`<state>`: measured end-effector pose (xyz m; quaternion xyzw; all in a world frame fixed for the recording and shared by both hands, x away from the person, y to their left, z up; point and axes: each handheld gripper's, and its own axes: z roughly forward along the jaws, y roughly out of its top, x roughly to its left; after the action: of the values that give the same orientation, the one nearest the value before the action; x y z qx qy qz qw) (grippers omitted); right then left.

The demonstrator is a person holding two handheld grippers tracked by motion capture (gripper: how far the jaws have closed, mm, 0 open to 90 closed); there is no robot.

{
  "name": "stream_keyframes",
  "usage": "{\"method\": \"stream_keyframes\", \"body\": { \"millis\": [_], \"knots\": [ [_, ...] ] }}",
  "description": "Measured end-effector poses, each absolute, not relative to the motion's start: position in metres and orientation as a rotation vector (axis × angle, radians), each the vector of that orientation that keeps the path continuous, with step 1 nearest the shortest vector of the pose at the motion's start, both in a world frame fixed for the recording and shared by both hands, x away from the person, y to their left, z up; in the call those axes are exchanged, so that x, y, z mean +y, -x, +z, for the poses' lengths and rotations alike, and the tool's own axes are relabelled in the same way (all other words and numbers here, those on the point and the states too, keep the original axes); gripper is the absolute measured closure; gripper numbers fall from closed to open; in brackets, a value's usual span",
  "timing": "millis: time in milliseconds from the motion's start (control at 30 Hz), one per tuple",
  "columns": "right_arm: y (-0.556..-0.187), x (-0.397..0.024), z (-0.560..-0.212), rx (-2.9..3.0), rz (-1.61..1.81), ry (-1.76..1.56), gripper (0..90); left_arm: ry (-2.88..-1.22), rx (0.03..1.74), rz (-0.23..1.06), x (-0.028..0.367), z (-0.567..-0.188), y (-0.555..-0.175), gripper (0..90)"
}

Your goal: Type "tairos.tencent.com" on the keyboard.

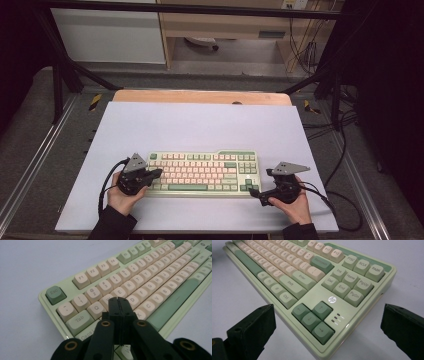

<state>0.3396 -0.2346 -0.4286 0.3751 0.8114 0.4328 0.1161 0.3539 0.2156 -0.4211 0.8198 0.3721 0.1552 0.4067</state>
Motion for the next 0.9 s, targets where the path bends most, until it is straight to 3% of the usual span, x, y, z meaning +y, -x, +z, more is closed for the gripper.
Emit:
{"method": "stream_keyframes", "body": {
  "millis": [900],
  "knots": [
    [-0.3397, -0.2333, -0.4273, 2.378, 1.274, -1.086, 0.4, -2.083, 0.919, 0.398, 0.2138, -0.4250, -0.3509, 90.0]
  ]
}}
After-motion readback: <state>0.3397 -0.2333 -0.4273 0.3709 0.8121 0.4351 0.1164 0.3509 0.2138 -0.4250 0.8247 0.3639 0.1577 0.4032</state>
